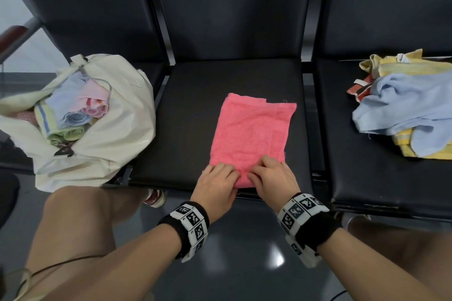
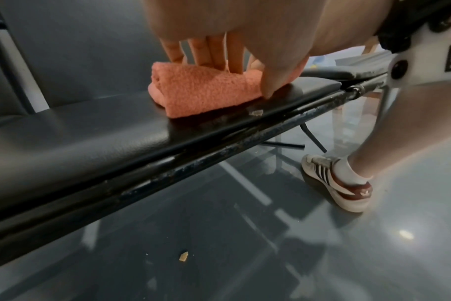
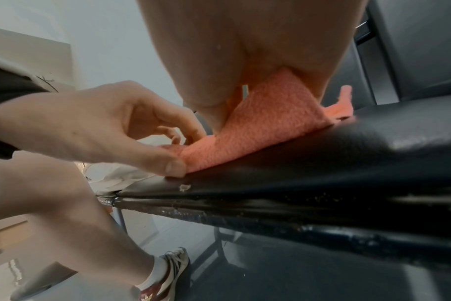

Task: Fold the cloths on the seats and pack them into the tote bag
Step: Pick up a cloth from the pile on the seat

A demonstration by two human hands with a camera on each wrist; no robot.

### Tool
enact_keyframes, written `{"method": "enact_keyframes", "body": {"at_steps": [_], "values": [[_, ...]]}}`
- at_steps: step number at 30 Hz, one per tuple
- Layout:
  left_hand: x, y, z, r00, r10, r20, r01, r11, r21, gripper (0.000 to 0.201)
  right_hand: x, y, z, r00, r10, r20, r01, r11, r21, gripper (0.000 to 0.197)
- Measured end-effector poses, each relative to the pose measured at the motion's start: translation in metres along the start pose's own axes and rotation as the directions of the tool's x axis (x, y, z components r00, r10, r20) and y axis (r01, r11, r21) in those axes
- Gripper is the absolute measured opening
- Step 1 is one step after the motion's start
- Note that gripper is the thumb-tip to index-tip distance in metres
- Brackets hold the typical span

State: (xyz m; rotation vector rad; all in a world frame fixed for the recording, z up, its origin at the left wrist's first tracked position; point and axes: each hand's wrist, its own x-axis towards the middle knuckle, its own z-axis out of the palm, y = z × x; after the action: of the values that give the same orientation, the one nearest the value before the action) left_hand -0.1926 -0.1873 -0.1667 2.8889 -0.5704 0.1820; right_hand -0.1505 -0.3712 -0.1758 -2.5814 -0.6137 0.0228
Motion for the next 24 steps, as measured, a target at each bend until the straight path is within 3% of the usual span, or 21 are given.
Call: {"method": "enact_keyframes", "body": {"at_steps": [3, 10, 13, 18, 21, 24], "values": [[0.007, 0.002, 0.002, 0.998, -0.051, 0.026, 0.051, 0.999, -0.001, 0.016, -0.001, -0.001, -0.001, 0.998, -0.039, -0.048, 0.038, 0.999, -0.026, 0.037], [0.014, 0.002, -0.004, 0.983, -0.122, 0.139, 0.122, 0.992, 0.009, 0.033, -0.003, -0.003, -0.011, 0.993, -0.110, -0.041, 0.111, 0.994, 0.021, 0.008], [0.016, 0.004, -0.006, 0.974, -0.151, 0.167, 0.158, 0.987, -0.031, 0.038, -0.005, -0.001, -0.015, 0.990, -0.124, 0.068, 0.122, 0.992, 0.029, 0.027], [0.014, 0.004, -0.012, 0.979, -0.186, 0.085, 0.199, 0.961, -0.193, 0.018, -0.002, -0.002, -0.018, 0.989, -0.105, 0.103, 0.103, 0.994, 0.029, 0.021], [0.007, 0.002, -0.010, 0.990, -0.135, -0.043, 0.128, 0.982, -0.137, 0.008, 0.001, -0.004, -0.022, 0.983, -0.084, 0.166, 0.084, 0.996, 0.005, 0.025], [0.003, -0.001, -0.007, 0.995, -0.052, -0.082, 0.048, 0.998, -0.046, 0.020, 0.005, -0.005, -0.024, 0.966, -0.031, 0.257, 0.031, 1.000, 0.006, 0.030]]}}
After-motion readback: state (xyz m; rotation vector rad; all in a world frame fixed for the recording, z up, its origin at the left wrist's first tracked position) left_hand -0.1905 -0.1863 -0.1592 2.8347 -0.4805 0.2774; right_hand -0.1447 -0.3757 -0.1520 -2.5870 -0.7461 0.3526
